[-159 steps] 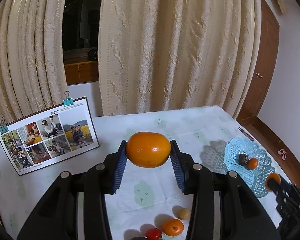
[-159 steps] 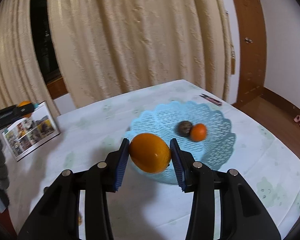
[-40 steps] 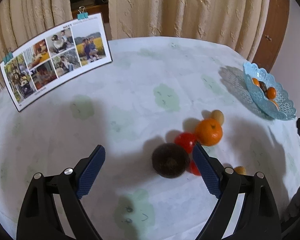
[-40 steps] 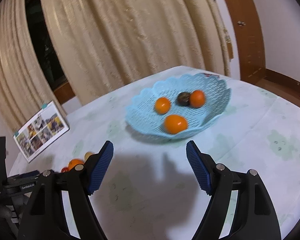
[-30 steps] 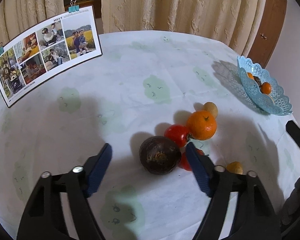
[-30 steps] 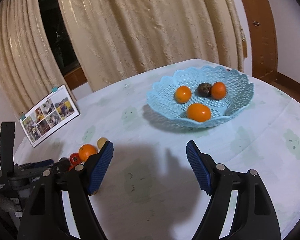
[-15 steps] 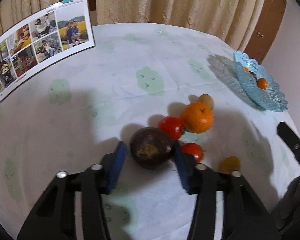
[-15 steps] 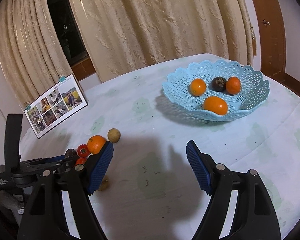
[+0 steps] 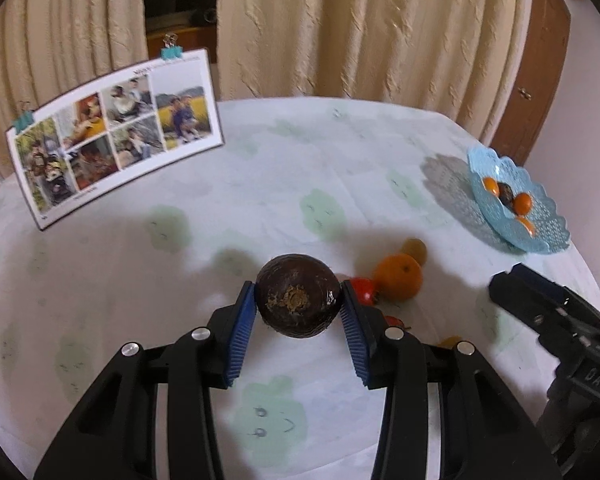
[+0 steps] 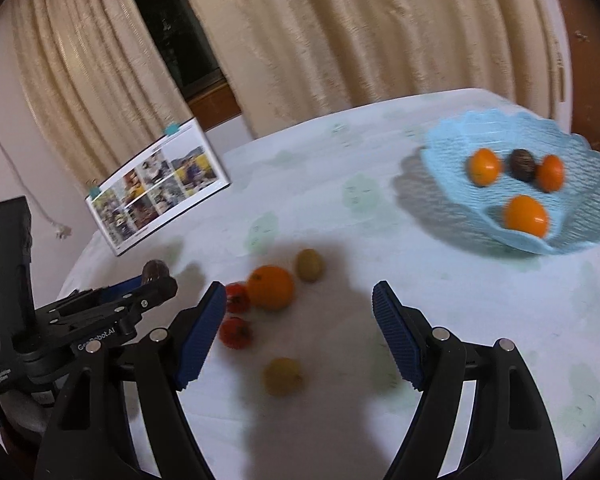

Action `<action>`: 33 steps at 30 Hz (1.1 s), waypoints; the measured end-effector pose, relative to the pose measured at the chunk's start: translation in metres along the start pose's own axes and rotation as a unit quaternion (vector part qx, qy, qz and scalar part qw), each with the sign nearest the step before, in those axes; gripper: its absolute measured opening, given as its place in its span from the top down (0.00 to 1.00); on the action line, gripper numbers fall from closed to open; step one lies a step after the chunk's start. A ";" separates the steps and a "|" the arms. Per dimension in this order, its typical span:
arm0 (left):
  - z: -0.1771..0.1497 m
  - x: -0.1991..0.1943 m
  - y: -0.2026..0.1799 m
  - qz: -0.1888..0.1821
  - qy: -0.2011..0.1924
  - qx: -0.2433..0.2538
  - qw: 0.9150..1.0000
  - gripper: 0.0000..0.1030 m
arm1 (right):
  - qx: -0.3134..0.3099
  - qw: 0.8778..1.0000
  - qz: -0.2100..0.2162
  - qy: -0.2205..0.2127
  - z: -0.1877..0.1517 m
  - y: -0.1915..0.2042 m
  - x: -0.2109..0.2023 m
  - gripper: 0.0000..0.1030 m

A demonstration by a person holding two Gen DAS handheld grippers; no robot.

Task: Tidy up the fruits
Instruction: 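Grasp the dark brown fruit with the left tool while the right grasps an orange, then release the orange into the basket with the right tool while left holds brown fruit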

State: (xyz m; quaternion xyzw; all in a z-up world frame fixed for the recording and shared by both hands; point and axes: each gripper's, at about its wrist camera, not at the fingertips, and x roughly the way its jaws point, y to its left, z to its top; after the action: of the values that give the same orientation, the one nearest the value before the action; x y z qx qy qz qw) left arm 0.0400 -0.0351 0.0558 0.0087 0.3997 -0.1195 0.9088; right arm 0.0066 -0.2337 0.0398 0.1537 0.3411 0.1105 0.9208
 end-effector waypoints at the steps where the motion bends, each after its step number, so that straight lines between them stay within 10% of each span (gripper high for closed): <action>1: 0.001 -0.002 0.002 0.002 -0.002 -0.002 1.000 0.59 | -0.002 1.000 0.004 0.005 0.001 0.003 0.004 0.25; 15: 0.003 -0.009 0.014 0.010 -0.011 -0.020 1.000 0.59 | -0.008 0.996 0.027 0.087 0.008 0.021 0.071 0.47; 33: 0.003 -0.007 0.015 0.008 -0.006 -0.022 1.000 0.58 | -0.010 0.998 0.011 0.060 0.011 0.016 0.055 0.61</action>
State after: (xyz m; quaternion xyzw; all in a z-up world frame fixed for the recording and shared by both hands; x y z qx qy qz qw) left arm 0.0409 -0.0199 0.0615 -0.0089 0.3964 -0.1030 0.9122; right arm 0.0527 -0.2045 0.0204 0.1417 0.3932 0.1332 0.8986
